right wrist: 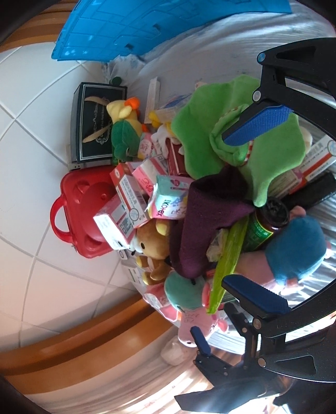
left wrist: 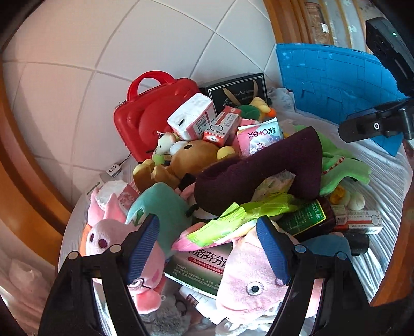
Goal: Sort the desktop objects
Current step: 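Move both grippers back over the heap of toys, then grasp the dark purple knit hat with the right gripper while the left gripper grasps the green-pink packet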
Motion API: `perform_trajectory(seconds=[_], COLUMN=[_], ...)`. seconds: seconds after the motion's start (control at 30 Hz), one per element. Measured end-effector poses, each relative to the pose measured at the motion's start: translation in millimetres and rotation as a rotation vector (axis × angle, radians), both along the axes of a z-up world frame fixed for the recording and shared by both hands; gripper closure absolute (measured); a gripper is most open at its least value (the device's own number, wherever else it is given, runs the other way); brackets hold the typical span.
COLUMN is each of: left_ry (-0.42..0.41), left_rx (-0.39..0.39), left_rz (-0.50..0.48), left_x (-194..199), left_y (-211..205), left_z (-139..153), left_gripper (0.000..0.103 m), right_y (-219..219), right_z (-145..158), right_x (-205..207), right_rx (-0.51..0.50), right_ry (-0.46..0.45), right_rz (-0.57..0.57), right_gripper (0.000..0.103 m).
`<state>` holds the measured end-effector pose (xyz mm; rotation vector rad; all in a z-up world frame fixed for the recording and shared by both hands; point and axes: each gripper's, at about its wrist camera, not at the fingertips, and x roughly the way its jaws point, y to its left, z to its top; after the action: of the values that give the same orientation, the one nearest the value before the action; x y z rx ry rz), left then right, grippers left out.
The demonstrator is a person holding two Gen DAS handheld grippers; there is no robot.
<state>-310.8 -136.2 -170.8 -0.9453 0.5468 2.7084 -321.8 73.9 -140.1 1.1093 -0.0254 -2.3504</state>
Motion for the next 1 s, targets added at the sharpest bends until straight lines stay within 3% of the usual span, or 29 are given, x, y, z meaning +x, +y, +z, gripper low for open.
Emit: perform_trajectory(seconds=[0.13,0.33,0.43,0.5,0.57,0.67,0.7,0.87,1.0], left_ry=[0.001,-0.047,-0.091,-0.111,-0.15,-0.171,-0.173,-0.128,-0.107], left_rx=[-0.053,-0.131,-0.113,-0.065,-0.001,0.028,0.036,0.003,0.06], left_rz=[-0.095,-0.235,-0.255,-0.244,-0.22,-0.186,-0.183,-0.199,-0.175], left_x=[-9,-19,-24,-26,-30,-31,-29,-13,-7], left_y=[4,21,25,22,17,13,13,20,18], left_z=[2,-20,-32,-34,-37,-38,-37,-29,-18], left_gripper=[0.026,0.026,0.026,0.028,0.039,0.048,0.053,0.07,0.082], right_y=[-6,-21,-26,-30,-35,-47,-49,-57,-61], right_z=[-10,-27,-37,-46,-53,-62,-63,-35,-12], right_x=[-10,-26,-37,-46,-55,-66,-68,-48,-34], right_rx=[-0.011,-0.014,-0.019,-0.028,-0.055,-0.085,-0.106,-0.121,-0.092], right_ry=[-0.028,-0.091,-0.123,-0.151,-0.181,-0.208,-0.213,-0.108,-0.035], right_rz=[0.001,0.001,-0.005,-0.009,-0.003,0.017,0.026,0.069,0.091], right_gripper=[0.002,0.002,0.004,0.013,0.023,0.061,0.067,0.076,0.079])
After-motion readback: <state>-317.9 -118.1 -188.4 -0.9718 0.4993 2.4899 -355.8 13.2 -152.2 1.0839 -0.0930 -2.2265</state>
